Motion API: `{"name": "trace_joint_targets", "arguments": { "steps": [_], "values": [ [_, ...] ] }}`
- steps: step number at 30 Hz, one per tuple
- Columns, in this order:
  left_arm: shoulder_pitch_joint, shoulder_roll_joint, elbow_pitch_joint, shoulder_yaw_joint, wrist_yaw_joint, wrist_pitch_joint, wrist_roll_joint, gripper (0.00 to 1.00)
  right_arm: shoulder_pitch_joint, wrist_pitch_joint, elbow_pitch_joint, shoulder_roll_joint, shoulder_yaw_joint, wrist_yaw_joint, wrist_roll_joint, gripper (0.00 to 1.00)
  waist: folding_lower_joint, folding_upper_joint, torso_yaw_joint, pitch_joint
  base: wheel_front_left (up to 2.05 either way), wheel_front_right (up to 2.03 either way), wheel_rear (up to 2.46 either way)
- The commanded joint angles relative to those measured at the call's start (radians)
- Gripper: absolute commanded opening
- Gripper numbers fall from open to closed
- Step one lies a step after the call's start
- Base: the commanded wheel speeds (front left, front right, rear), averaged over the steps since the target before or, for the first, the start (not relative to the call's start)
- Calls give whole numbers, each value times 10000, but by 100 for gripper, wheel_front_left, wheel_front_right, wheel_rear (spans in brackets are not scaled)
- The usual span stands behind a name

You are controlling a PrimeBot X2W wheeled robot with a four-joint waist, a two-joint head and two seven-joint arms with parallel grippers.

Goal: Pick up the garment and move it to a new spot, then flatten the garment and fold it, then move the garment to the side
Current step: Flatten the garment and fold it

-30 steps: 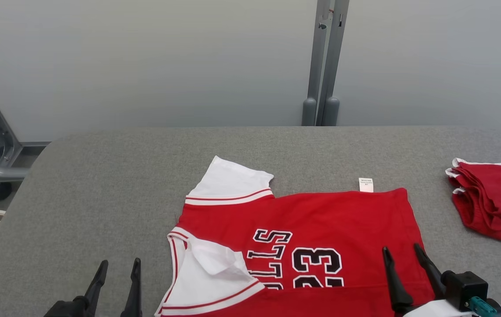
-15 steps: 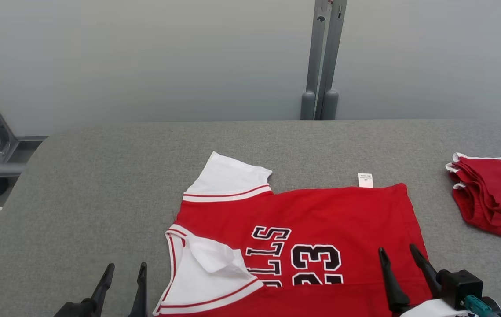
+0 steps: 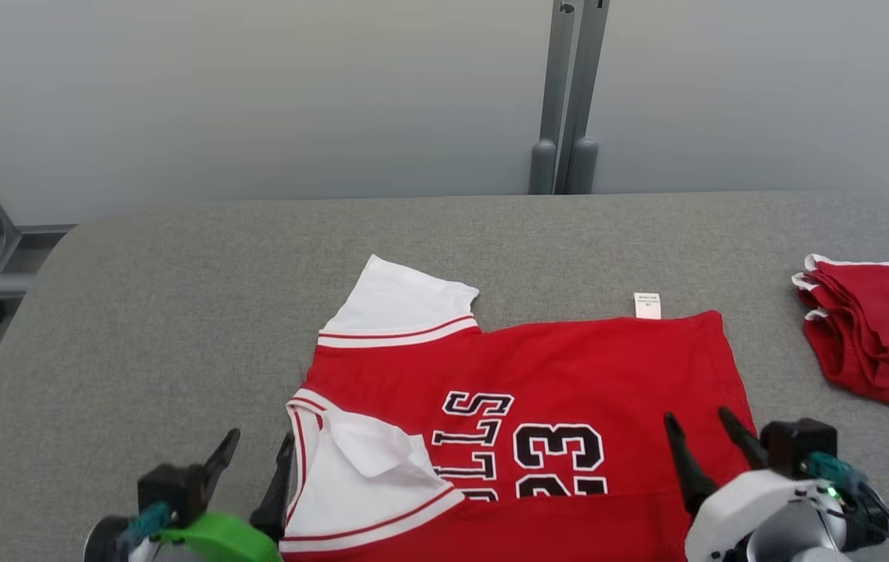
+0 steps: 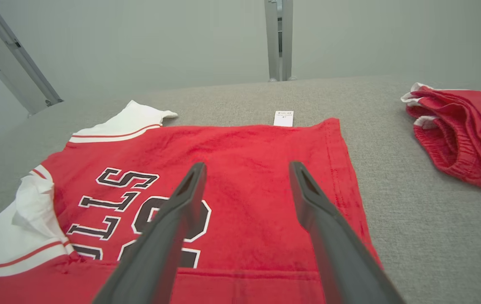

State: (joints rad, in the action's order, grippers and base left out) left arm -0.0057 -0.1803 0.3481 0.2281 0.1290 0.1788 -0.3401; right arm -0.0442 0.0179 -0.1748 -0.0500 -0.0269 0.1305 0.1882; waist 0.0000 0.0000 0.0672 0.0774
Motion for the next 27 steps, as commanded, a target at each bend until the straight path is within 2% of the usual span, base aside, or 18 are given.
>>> {"name": "trace_joint_targets", "arguments": {
  "steps": [1,7,8,13,19,27],
  "values": [
    [-593,-124,166,147,22,-349,-162,100,312,-666,60,-155,-143,1,-142,100,0,0,-41,-159,0,0,0],
    [-3016,-441,1114,1208,9,-1885,-286,100,1951,-4272,242,-1064,-794,-3,-390,100,0,0,-340,-970,0,0,0],
    [-3016,-441,1114,1208,9,-1885,-286,100,1951,-4272,242,-1064,-794,-3,-390,100,0,0,-340,-970,0,0,0],
    [-5073,-591,2088,1592,6,-2642,-449,100,3885,-6249,148,-1479,-1197,-5,147,100,0,0,-843,-2194,0,0,0],
    [-7384,-879,3074,2056,5,-3340,-849,100,5941,-7105,-266,-1850,-1825,-3,342,100,0,0,-1315,-3603,0,0,0],
    [-9532,-1525,3950,3510,4,-4717,-1463,100,7289,-6995,-819,-2118,-2537,-3,542,100,0,0,-1843,-4640,0,0,0]
  ]
}}
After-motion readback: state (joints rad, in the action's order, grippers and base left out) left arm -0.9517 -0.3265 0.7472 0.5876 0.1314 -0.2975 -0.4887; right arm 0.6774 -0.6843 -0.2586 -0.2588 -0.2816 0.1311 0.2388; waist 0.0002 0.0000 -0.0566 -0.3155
